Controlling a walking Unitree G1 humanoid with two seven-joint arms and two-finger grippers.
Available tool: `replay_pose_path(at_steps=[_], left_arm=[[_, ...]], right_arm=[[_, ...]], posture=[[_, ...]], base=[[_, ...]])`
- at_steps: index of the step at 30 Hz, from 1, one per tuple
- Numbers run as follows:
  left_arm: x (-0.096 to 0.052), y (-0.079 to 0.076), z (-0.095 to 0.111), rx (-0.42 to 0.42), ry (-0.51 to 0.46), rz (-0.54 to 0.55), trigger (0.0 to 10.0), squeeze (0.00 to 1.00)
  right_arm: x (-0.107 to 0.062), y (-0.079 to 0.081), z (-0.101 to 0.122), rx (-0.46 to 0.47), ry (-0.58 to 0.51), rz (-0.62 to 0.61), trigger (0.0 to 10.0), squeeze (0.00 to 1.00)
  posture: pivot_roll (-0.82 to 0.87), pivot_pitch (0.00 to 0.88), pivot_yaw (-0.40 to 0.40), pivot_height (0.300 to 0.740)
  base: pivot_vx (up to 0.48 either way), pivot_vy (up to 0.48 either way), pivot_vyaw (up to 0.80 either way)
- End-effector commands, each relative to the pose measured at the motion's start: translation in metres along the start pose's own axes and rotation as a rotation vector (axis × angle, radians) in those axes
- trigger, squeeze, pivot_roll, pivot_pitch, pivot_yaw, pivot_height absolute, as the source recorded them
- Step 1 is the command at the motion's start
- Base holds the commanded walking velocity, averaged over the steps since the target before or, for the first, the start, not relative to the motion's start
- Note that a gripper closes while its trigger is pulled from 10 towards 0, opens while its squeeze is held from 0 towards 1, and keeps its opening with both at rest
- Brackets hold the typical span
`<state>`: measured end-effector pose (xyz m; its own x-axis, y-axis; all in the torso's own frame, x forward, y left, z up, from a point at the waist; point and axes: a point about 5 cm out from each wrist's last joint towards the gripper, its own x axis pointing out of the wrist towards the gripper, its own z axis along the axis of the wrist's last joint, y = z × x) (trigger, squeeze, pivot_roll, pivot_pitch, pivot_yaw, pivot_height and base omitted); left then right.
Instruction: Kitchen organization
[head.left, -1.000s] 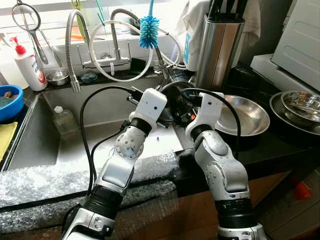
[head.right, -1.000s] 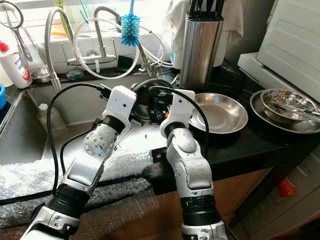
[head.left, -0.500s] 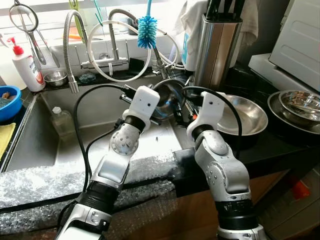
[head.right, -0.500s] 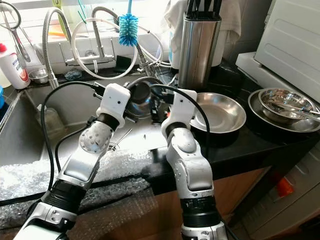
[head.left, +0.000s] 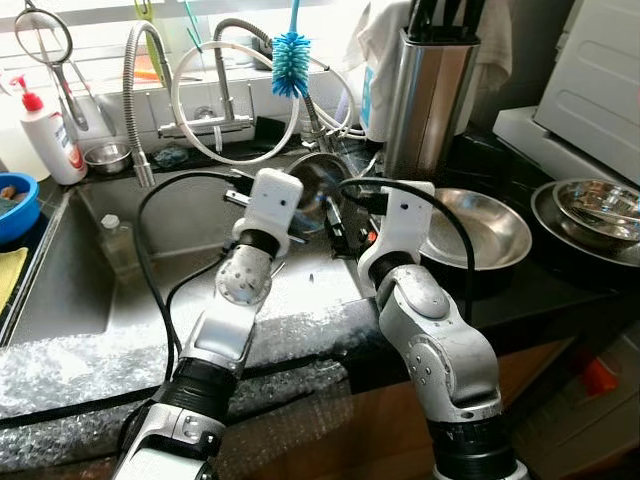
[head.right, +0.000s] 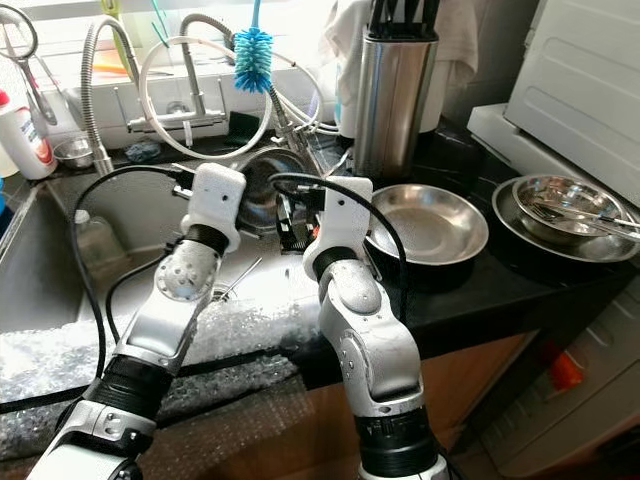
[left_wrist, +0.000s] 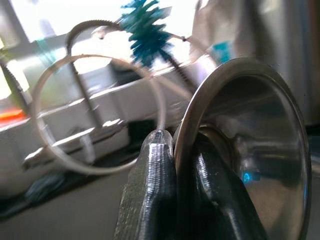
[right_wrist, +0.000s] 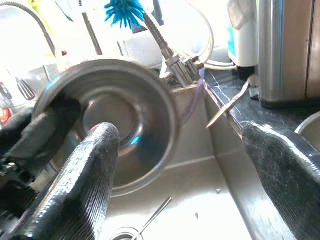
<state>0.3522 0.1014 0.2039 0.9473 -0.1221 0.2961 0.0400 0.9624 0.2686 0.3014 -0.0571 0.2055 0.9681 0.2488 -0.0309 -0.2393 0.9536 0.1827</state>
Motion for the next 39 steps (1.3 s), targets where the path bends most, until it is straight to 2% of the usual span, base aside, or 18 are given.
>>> replay_pose_path(at_steps=[1,5,6,9,11,13,14,16,17,18,19,23,24,29,33,36,39], left_arm=[[0.003,0.006,-0.001,-0.019,0.024,0.038,10.0,0.00],[0.002,0.009,-0.009,-0.038,0.064,0.066,10.0,0.00],[0.002,0.011,-0.012,-0.062,0.083,0.075,10.0,0.00],[0.001,0.012,-0.016,-0.122,0.094,0.080,10.0,0.00],[0.000,0.017,-0.020,-0.176,0.100,0.088,10.0,0.00],[-0.001,0.020,-0.023,-0.202,0.110,0.098,10.0,0.00],[-0.002,0.025,-0.027,-0.211,0.120,0.111,10.0,0.00],[-0.003,0.032,-0.032,-0.220,0.133,0.132,10.0,0.00],[-0.004,0.033,-0.033,-0.222,0.134,0.135,10.0,0.00],[-0.004,0.036,-0.034,-0.243,0.133,0.140,10.0,0.00],[-0.004,0.038,-0.034,-0.248,0.132,0.141,10.0,0.00],[-0.006,0.040,-0.036,-0.267,0.126,0.147,10.0,0.00],[-0.005,0.041,-0.037,-0.277,0.123,0.152,10.0,0.00],[-0.005,0.043,-0.040,-0.305,0.126,0.161,10.0,0.00],[-0.006,0.044,-0.041,-0.323,0.123,0.166,10.0,0.00],[-0.006,0.044,-0.041,-0.323,0.123,0.166,10.0,0.00],[-0.008,0.042,-0.045,-0.333,0.121,0.142,10.0,0.00]], right_arm=[[-0.004,0.011,0.003,0.035,-0.006,0.035,10.0,0.00],[-0.011,0.008,0.005,0.054,-0.020,0.046,10.0,0.00],[-0.015,0.004,0.007,0.085,-0.042,0.061,10.0,0.00],[-0.025,-0.008,0.011,0.083,-0.108,0.101,10.0,0.00],[-0.032,-0.033,0.014,0.002,-0.172,0.064,10.0,0.00],[-0.037,-0.050,0.015,-0.013,-0.181,0.043,10.0,0.00],[-0.042,-0.067,0.015,-0.011,-0.187,0.022,10.0,0.00],[-0.050,-0.089,0.015,-0.050,-0.178,-0.017,10.0,0.00],[-0.051,-0.091,0.015,-0.060,-0.174,-0.022,10.0,0.00],[-0.058,-0.098,0.014,-0.107,-0.150,0.037,10.0,0.00],[-0.061,-0.099,0.014,-0.121,-0.143,0.059,10.0,0.00],[-0.072,-0.104,0.010,-0.055,-0.120,0.176,10.0,0.00],[-0.077,-0.102,0.007,-0.023,-0.106,0.258,10.0,0.00],[-0.084,-0.098,-0.001,0.008,-0.088,0.345,10.0,0.00],[-0.087,-0.101,-0.010,-0.073,-0.106,0.310,10.0,0.00],[-0.087,-0.101,-0.010,-0.074,-0.107,0.310,10.0,0.00],[-0.086,-0.112,-0.014,-0.167,-0.148,0.169,10.0,0.00]], posture=[[-0.19,0.000,0.010,0.740],[-0.19,0.000,0.010,0.740],[-0.20,0.000,0.011,0.740],[-0.20,0.000,0.013,0.740],[-0.20,0.000,0.014,0.740],[-0.20,0.000,0.015,0.740],[-0.20,0.000,0.015,0.740],[-0.20,0.000,0.017,0.740],[-0.20,0.000,0.017,0.740],[-0.20,0.000,0.019,0.740],[-0.20,0.000,0.019,0.740],[-0.21,0.000,0.021,0.740],[-0.21,0.000,0.022,0.740],[-0.21,0.000,0.025,0.740],[-0.20,0.000,0.026,0.740],[-0.20,0.000,0.026,0.740],[-0.20,0.000,0.030,0.740]], base=[[0.000,0.000,0.00],[0.000,0.000,0.00],[0.000,0.000,0.00],[0.000,0.000,0.00],[0.000,0.000,0.00],[0.000,0.000,0.00],[0.000,0.000,0.00],[0.000,0.000,0.00],[0.000,0.000,0.00],[0.000,0.000,0.00],[0.000,0.000,0.00],[0.000,0.000,0.00],[0.000,0.000,0.00],[0.000,0.000,0.00],[0.000,0.000,0.00],[0.000,0.000,0.00],[0.000,0.000,0.00]])
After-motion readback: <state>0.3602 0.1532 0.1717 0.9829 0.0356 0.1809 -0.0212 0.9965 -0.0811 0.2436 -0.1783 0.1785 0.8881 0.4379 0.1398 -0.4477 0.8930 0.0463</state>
